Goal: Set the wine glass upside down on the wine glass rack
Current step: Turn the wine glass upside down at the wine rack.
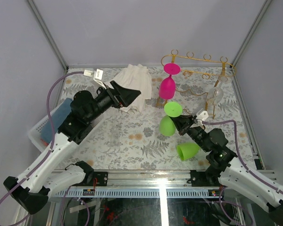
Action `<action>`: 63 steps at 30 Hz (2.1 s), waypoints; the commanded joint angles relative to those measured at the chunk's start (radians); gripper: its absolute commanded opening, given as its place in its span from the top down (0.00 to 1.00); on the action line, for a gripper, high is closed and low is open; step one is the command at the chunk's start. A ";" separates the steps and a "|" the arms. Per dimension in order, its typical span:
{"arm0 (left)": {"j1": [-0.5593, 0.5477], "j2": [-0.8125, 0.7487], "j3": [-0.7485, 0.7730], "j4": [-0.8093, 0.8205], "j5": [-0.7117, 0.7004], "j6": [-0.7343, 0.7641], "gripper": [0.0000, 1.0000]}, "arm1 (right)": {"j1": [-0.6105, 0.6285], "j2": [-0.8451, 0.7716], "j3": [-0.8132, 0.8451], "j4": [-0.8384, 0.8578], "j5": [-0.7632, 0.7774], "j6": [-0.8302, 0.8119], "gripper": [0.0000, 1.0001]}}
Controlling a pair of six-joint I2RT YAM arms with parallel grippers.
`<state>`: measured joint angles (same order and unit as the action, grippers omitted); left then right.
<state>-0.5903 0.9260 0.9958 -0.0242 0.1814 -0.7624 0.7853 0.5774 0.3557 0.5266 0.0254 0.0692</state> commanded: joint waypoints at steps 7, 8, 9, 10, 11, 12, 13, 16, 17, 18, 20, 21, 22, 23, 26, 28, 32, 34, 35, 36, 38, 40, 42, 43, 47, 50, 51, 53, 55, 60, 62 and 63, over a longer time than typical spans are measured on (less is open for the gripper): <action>0.117 0.097 0.106 -0.142 -0.021 0.191 0.15 | -0.002 0.016 0.146 -0.417 0.222 -0.021 1.00; 0.126 0.103 0.107 -0.147 -0.026 0.203 0.15 | -0.006 0.034 0.158 -0.422 0.213 -0.030 1.00; 0.134 0.109 0.109 -0.151 -0.031 0.215 0.15 | -0.013 0.046 0.164 -0.419 0.203 -0.032 1.00; 0.142 0.112 0.111 -0.155 -0.035 0.225 0.15 | -0.026 0.055 0.163 -0.407 0.185 -0.033 1.00; 0.149 0.116 0.110 -0.156 -0.038 0.232 0.15 | -0.051 0.061 0.158 -0.386 0.153 -0.034 1.00; 0.159 0.121 0.109 -0.157 -0.039 0.241 0.15 | -0.087 0.064 0.155 -0.363 0.110 -0.029 1.00; 0.166 0.124 0.107 -0.156 -0.040 0.248 0.15 | -0.127 0.066 0.149 -0.340 0.050 -0.023 1.00; 0.191 0.132 0.096 -0.152 -0.048 0.263 0.15 | -0.237 0.075 0.144 -0.271 -0.125 -0.014 1.00; 0.200 0.135 0.091 -0.149 -0.046 0.265 0.14 | -0.261 0.082 0.148 -0.256 -0.168 -0.014 1.00; 0.208 0.135 0.084 -0.144 -0.038 0.266 0.14 | -0.281 0.091 0.151 -0.239 -0.202 -0.014 1.00; 0.226 0.134 0.072 -0.137 -0.021 0.267 0.14 | -0.314 0.100 0.145 -0.169 -0.245 -0.011 1.00; 0.232 0.133 0.066 -0.134 -0.013 0.267 0.14 | -0.327 0.105 0.137 -0.123 -0.245 -0.006 1.00; 0.237 0.132 0.061 -0.133 -0.006 0.267 0.14 | -0.337 0.112 0.132 -0.079 -0.237 -0.006 1.00; 0.242 0.132 0.056 -0.130 -0.002 0.268 0.14 | -0.343 0.121 0.132 -0.041 -0.226 -0.008 1.00; 0.251 0.128 0.044 -0.129 0.009 0.271 0.14 | -0.350 0.170 0.138 0.068 -0.173 -0.036 1.00; 0.258 0.123 0.038 -0.126 0.014 0.274 0.14 | -0.351 0.216 0.162 0.115 -0.143 -0.059 1.00; 0.269 0.114 0.021 -0.123 0.022 0.278 0.14 | -0.352 0.310 0.223 0.184 -0.089 -0.075 1.00; 0.273 0.107 0.011 -0.121 0.025 0.276 0.14 | -0.353 0.341 0.230 0.246 -0.049 -0.080 1.00; 0.277 0.104 0.007 -0.119 0.027 0.276 0.14 | -0.353 0.352 0.232 0.272 -0.032 -0.083 1.00; 0.279 0.101 0.001 -0.119 0.030 0.276 0.14 | -0.353 0.363 0.237 0.288 -0.022 -0.088 1.00; 0.283 0.097 -0.003 -0.119 0.035 0.277 0.14 | -0.354 0.378 0.244 0.306 -0.013 -0.096 1.00; 0.286 0.094 -0.004 -0.120 0.038 0.280 0.14 | -0.354 0.390 0.251 0.318 -0.014 -0.102 1.00; 0.290 0.090 -0.006 -0.120 0.037 0.283 0.14 | -0.353 0.389 0.253 0.321 -0.017 -0.112 1.00; 0.292 0.086 -0.006 -0.120 0.036 0.284 0.14 | -0.354 0.386 0.253 0.321 -0.016 -0.119 1.00; 0.299 0.077 -0.011 -0.118 0.033 0.284 0.14 | -0.353 0.369 0.255 0.320 -0.015 -0.147 1.00; 0.306 0.077 -0.015 -0.117 0.038 0.282 0.14 | -0.353 0.366 0.266 0.306 -0.025 -0.165 1.00; 0.308 0.077 -0.016 -0.116 0.041 0.281 0.14 | -0.354 0.366 0.271 0.303 -0.025 -0.168 1.00; 0.310 0.076 -0.016 -0.114 0.043 0.279 0.14 | -0.353 0.368 0.280 0.296 -0.025 -0.174 1.00; 0.313 0.074 -0.017 -0.114 0.045 0.278 0.14 | -0.354 0.369 0.288 0.289 -0.027 -0.177 1.00; 0.316 0.070 -0.020 -0.112 0.045 0.277 0.14 | -0.354 0.358 0.298 0.241 -0.070 -0.174 1.00; 0.316 0.073 -0.020 -0.112 0.046 0.277 0.14 | -0.355 0.348 0.293 0.231 -0.072 -0.175 1.00; 0.317 0.074 -0.020 -0.112 0.047 0.276 0.14 | -0.354 0.343 0.289 0.234 -0.069 -0.178 1.00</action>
<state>-0.2840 1.0142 0.9836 -0.1814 0.2123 -0.4992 0.4374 0.9550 0.6048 0.7292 -0.0246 -0.0883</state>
